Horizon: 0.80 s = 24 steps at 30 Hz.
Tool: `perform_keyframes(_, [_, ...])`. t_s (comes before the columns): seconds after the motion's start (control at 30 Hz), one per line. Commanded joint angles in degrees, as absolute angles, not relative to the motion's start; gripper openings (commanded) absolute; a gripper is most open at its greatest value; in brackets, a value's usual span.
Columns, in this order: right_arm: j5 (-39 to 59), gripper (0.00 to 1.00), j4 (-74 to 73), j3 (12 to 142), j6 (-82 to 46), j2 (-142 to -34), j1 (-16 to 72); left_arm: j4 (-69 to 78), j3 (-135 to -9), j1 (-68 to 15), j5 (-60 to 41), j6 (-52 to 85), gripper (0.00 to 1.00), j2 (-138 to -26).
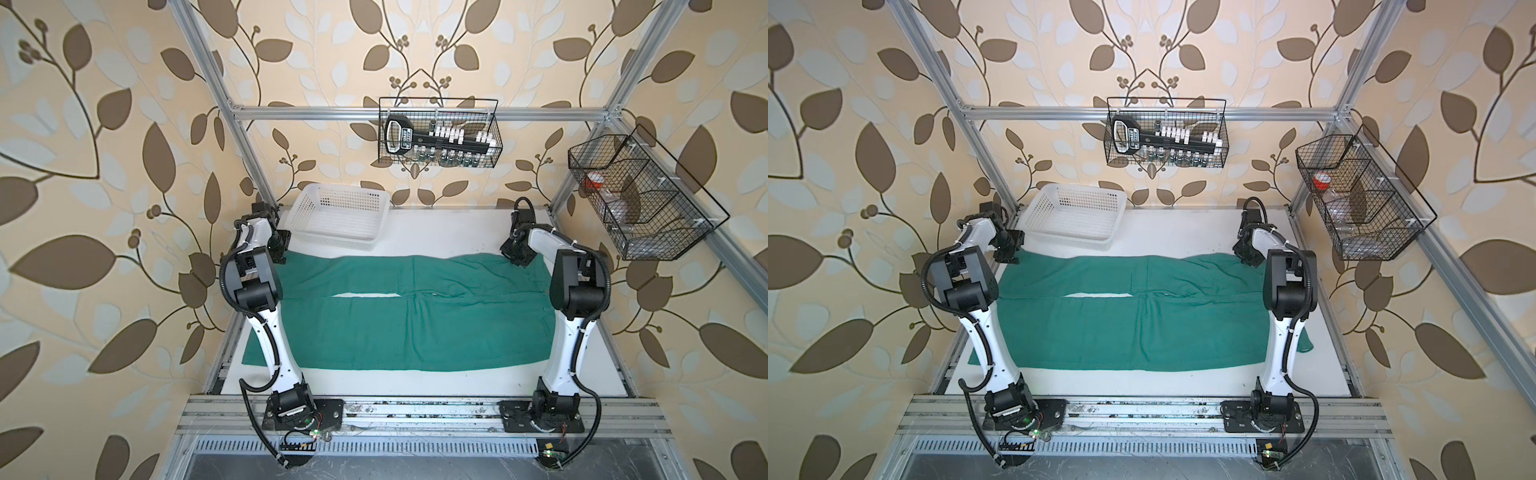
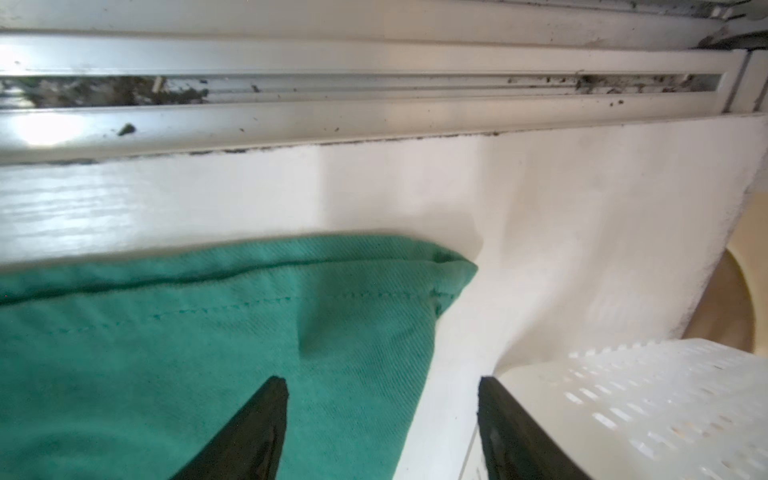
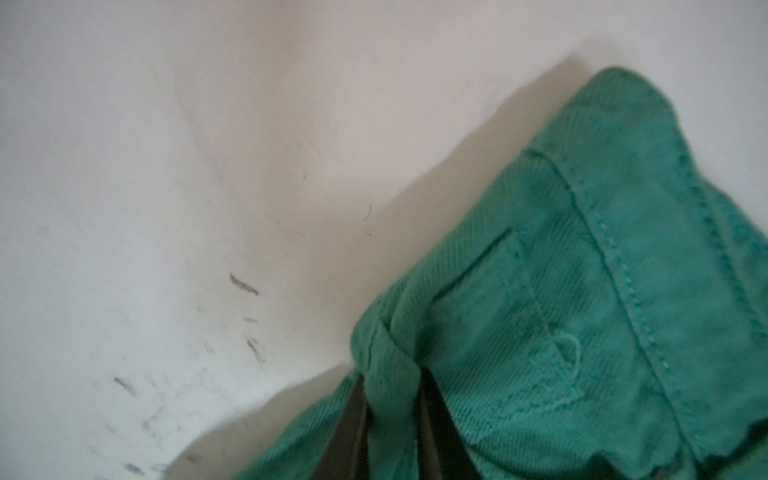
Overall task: Fold and stack the trousers
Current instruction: 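Lift both trouser ends and fold them toward the robot with both grippers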
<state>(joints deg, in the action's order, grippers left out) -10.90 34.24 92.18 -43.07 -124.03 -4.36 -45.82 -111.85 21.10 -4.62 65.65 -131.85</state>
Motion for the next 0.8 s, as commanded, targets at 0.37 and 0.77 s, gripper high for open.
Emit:
perform_keyframes(0.37, [-11.25,0.08,33.58,86.86,-41.69,-120.78,-4.57,-46.46,-119.17,21.65,-8.85,62.96,0.36,-137.10])
perform_keyframes(0.77, [-10.86,0.07,33.15,85.72,-41.42,-116.15,-4.57,-46.13,-117.86,21.97,-10.23,60.78,0.00,-132.97])
